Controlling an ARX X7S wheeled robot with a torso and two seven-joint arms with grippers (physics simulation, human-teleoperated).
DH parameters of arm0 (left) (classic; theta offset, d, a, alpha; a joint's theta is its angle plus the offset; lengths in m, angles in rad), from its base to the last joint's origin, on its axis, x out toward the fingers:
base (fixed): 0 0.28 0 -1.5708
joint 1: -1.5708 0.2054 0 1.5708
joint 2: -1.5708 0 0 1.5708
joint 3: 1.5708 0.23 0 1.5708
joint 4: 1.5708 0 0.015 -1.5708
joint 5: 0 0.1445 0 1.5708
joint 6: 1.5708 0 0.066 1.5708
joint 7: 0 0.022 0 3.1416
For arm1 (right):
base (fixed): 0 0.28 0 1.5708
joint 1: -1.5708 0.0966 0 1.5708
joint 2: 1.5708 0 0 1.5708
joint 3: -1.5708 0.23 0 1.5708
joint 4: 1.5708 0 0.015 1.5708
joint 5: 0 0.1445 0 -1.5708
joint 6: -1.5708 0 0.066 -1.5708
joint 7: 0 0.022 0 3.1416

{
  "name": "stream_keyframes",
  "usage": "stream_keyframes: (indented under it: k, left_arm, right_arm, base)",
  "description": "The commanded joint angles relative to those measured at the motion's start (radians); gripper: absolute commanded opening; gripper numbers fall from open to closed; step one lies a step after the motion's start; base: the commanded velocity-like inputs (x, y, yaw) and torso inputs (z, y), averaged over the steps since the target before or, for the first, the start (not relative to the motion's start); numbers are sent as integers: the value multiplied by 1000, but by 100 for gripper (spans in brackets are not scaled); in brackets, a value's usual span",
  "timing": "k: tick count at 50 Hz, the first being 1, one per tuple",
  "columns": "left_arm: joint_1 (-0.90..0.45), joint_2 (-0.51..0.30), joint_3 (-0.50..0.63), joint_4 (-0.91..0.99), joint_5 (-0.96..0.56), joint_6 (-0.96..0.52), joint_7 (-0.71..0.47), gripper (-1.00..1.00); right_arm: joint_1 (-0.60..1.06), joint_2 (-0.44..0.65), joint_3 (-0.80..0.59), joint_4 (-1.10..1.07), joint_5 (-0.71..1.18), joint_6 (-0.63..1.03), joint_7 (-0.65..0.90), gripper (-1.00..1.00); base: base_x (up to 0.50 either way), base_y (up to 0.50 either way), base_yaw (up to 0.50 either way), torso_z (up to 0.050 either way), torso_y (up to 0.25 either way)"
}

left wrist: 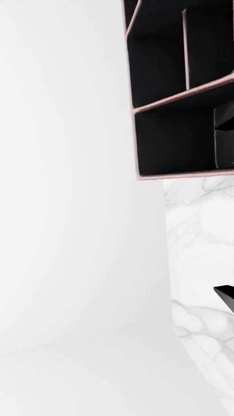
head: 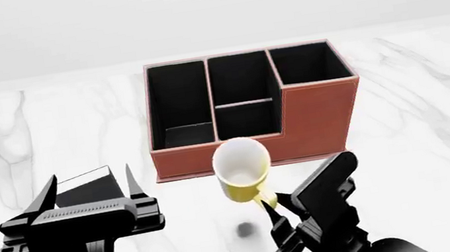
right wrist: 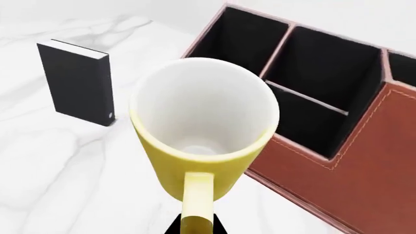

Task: Pick up the yellow and white mug and place it to the right of the caddy.

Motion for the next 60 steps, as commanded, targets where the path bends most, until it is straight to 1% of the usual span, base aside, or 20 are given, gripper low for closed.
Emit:
stream_keyframes:
  k: [1,32,44,60]
  left_arm:
    - [-5,-3,5,6,-1,-9,-6,100]
    - [-8,-9,9,6,-10,-10,-18,100]
    - [-11,-11,10,1,-14,-9,-21,100]
    - [-14,-15,15,4,-15,-11,-28,100]
  right_arm:
    - [-15,33,78,-41,14,12,22,-100]
    - [-113,106,264,-78,67,9,78,-100]
    - [-156,122,336,-81,82,-2,99,-100]
    - [-192,130,394,-58,85,-15,124,-100]
  base:
    - [0,0,0,0,0]
    - [0,0,0,0,1]
    - [0,0,0,0,1]
    - [0,0,0,0,1]
